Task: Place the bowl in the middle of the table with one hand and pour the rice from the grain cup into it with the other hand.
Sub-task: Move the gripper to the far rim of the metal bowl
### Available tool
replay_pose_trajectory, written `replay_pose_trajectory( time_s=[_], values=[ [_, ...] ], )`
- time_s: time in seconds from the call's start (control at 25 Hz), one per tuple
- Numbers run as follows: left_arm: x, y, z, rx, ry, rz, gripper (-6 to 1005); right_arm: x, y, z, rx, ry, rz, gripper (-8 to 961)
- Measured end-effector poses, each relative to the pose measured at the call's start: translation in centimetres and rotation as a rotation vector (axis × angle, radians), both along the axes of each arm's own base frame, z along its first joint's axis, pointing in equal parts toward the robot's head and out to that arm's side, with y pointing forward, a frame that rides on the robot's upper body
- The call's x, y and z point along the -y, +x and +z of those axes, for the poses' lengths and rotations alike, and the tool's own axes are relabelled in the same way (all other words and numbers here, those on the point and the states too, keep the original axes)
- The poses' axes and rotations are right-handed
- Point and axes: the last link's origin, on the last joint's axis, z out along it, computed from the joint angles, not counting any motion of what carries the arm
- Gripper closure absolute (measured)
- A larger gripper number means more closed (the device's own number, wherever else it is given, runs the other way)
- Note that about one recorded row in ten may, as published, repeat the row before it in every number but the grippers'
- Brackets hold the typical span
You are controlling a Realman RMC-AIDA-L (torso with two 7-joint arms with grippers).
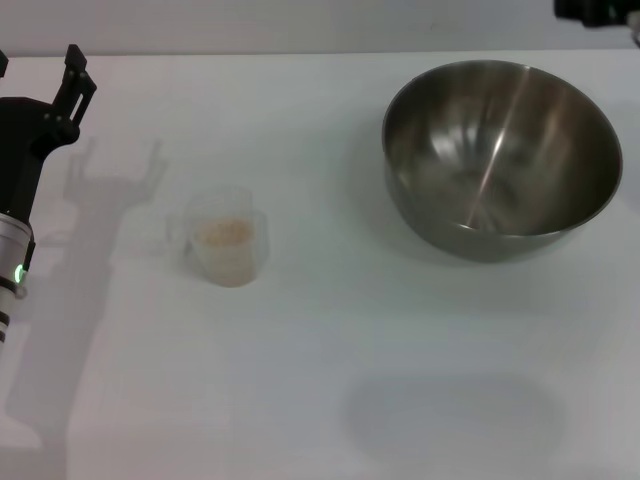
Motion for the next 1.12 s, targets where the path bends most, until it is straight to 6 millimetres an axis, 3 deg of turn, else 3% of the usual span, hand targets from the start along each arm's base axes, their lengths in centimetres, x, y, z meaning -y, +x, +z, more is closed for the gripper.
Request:
replay_pose_trajectory(
  time_s=[0.16,0.28,0.56,1.12],
  values=[
    [0.1,-0.2,0.2,0.003,0.008,0.006,158,0.9,1.1,2.0,-0.012,-0.081,-0.124,308],
    [0.3,-0.3,0.3,0.004,0.014,0.006,159,1.1,1.7,2.2,-0.015,-0.114,-0.165,309],
    [0.3,-0.2,0.6,0.004,0.028,-0.008,162,1.1,4.3,0.4,-0.008,-0.244,-0.280,313],
    [0.1,-0.1,0.6,0.000,0.029,-0.013,168,0.2,5.9,-1.7,0.038,-0.301,-0.303,319]
  ],
)
